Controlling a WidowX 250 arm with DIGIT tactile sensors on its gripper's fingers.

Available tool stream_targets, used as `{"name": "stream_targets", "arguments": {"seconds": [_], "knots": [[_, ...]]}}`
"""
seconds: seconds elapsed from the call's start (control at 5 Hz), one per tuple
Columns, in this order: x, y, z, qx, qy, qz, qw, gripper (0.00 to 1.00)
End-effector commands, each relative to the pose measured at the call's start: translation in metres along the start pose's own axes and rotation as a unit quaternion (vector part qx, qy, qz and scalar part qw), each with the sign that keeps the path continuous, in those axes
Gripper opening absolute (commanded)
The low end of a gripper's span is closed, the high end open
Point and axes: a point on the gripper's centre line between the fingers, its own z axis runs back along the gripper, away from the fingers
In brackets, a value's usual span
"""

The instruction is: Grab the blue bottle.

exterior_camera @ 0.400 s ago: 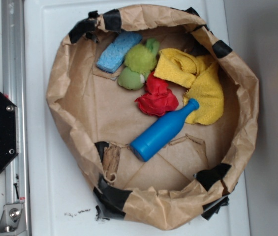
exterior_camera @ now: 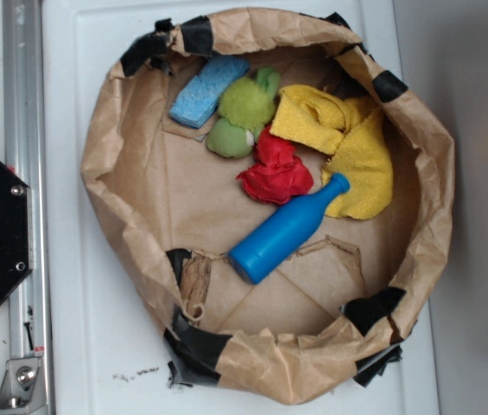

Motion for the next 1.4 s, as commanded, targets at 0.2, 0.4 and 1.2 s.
{"name": "stream_targets", "arguments": {"seconds": [0.2, 0.4, 1.2], "knots": [[0.094, 0.067, -0.109, 0.096, -0.123, 0.277, 0.948, 1.00], [0.112, 0.051, -0.138, 0.059, -0.081, 0.342, 0.934, 1.00], [0.138, 0.015, -0.212, -0.070, -0.014, 0.293, 0.954, 1.00]]}}
